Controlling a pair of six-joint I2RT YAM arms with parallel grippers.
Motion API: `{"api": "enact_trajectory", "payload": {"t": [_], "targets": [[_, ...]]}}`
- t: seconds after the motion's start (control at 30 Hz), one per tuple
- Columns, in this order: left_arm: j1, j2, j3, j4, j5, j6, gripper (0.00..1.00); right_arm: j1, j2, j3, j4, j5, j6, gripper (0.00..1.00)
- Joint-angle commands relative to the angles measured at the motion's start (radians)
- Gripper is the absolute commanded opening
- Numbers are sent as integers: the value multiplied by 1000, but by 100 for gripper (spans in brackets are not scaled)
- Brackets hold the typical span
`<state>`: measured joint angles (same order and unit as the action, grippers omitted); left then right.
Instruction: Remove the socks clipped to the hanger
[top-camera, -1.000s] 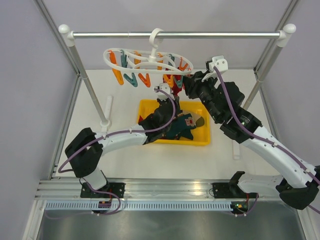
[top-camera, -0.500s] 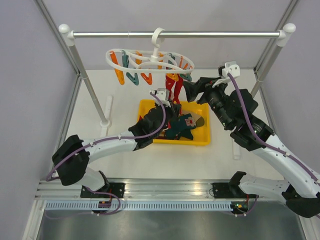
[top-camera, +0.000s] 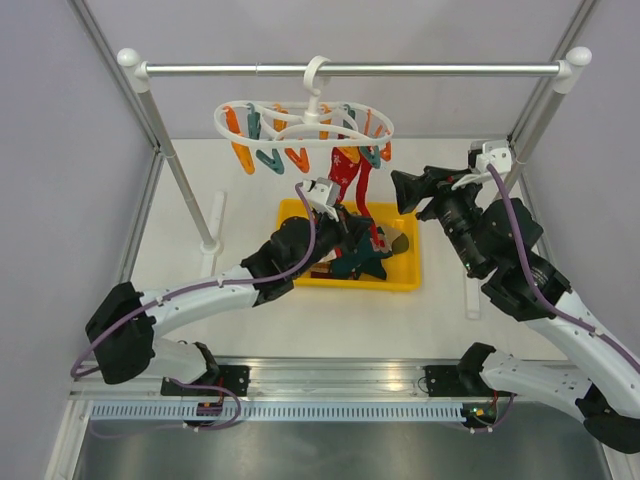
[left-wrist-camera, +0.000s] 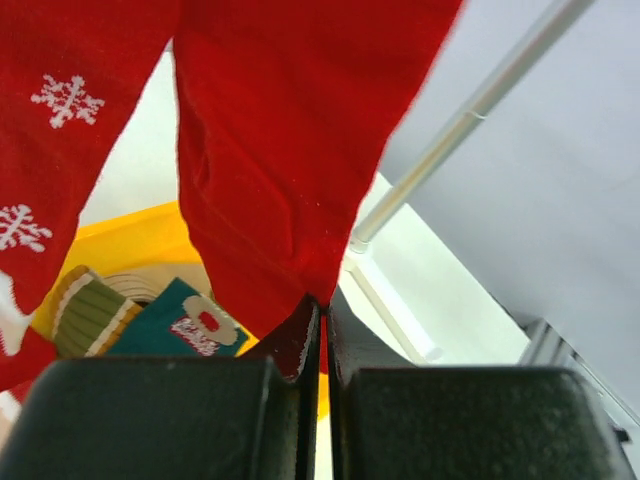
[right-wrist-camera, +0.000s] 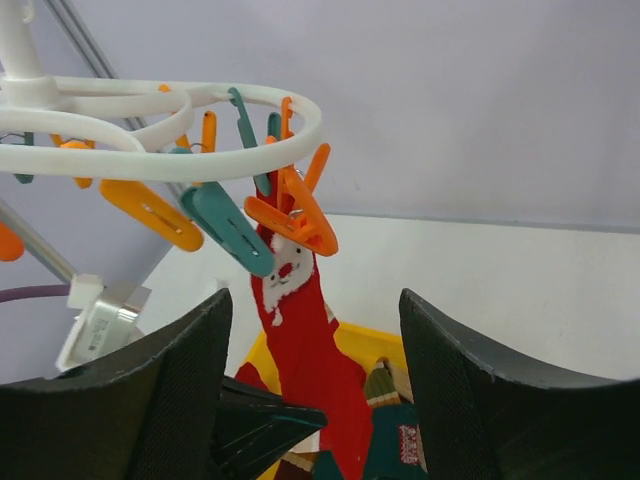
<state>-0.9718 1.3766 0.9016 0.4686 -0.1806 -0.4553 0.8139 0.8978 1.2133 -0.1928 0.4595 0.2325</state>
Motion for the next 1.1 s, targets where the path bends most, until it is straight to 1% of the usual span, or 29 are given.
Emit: {"api": "enact_trajectory", "payload": {"t": [0.0, 0.13, 0.17, 0.2, 0.3, 0.43, 0.53, 0.67, 0.87, 1.07], "targets": [[-4, -60, -3, -4, 102, 15, 2, -1, -3, -17, -31, 64, 2, 71], [-4, -102, -24, -16, 136, -2, 2, -2, -13, -34, -51, 143, 21, 67], [-4, -115, -29, -25, 139, -3, 2, -1, -13, -34, -56, 157, 24, 63], [-4, -122, -32, -31, 141, -3, 2, -1, -11, -34, -60, 169, 22, 62], [-4, -142, -46, -39, 151, -5, 2, -2, -4, -28, -60, 182, 21, 61], [-4, -159, -72, -39, 161, -20, 2, -16, 59, 9, -53, 176, -8, 61], [-4, -160, -86, -39, 168, -26, 2, -36, 93, 22, -10, 119, -36, 61], [-4, -166, -96, -36, 178, -34, 2, -79, 130, 25, 53, -13, -48, 62], [-4, -145, -86, -48, 168, -31, 2, -108, 142, 22, 130, -131, -18, 62], [-7, -100, -64, -56, 159, -39, 2, -108, 184, 64, 136, -179, -4, 61]]}}
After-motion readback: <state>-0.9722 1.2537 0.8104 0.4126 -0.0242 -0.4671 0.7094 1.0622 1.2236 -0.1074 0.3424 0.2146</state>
